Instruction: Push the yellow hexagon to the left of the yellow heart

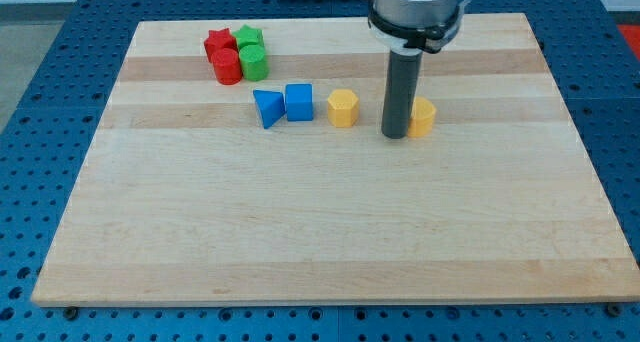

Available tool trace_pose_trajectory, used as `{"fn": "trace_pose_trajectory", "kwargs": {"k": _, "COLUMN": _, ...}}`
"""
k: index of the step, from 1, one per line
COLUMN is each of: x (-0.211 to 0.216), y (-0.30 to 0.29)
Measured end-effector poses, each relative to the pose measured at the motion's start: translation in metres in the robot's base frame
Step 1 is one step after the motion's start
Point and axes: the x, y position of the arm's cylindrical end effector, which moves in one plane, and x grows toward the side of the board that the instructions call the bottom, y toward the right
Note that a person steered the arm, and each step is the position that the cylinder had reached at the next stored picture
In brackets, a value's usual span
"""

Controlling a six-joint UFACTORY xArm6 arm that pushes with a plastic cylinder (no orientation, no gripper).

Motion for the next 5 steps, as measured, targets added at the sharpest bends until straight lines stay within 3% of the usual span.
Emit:
{"fn": "trace_pose_trajectory", "kwargs": {"k": 2, "x": -0.013, "y": -0.095}}
{"fn": "trace_pose_trajectory", "kwargs": {"k": 3, "x": -0.035, "y": -0.109}}
{"fn": "trace_pose_trajectory", "kwargs": {"k": 4, "x": -0.047, "y": -0.103}}
{"fn": "trace_pose_trajectory", "kwargs": {"k": 5, "x": -0.047, "y": -0.062}}
